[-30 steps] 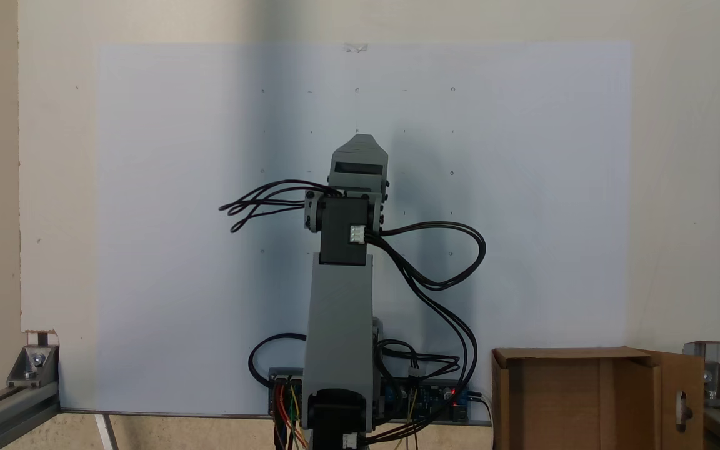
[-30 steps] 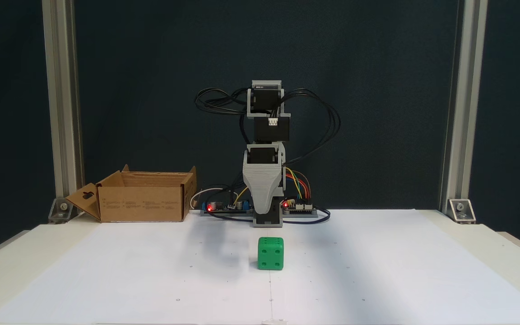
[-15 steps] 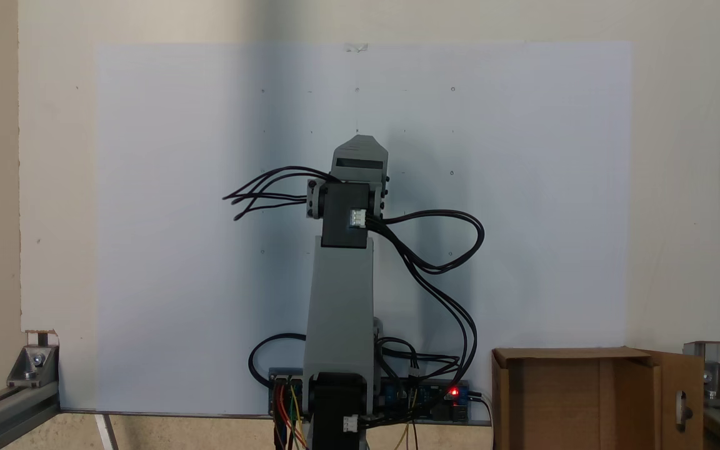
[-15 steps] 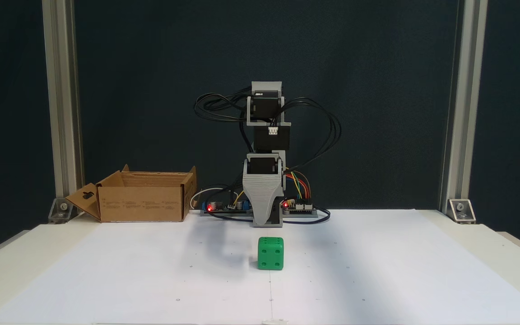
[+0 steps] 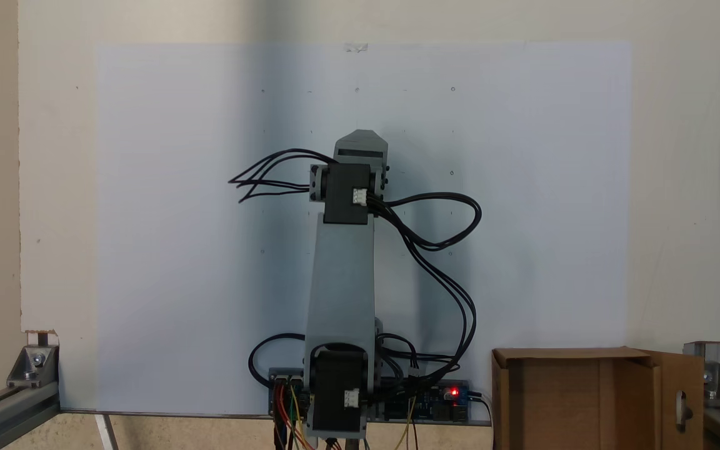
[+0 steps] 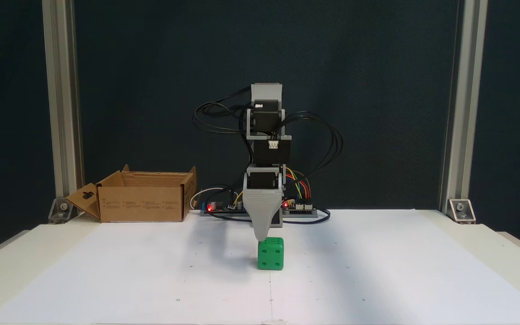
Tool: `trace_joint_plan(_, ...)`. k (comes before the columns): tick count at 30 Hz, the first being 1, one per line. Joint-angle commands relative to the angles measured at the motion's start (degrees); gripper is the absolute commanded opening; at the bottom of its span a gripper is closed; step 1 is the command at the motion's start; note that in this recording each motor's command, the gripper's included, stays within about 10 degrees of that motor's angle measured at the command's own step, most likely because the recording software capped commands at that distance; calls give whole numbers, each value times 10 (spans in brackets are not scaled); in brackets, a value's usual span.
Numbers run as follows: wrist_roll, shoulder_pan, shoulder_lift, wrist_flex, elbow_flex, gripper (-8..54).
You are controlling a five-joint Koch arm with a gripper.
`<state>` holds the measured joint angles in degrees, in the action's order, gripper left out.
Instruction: Grasp a green dice and put it in the bin.
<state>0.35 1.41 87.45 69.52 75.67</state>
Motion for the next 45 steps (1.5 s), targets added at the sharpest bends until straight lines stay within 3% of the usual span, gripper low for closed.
trace_joint_plan(1, 30, 11, 1, -5, -21, 432)
trace_joint_plan(45, 43, -18, -51, -105, 69, 422)
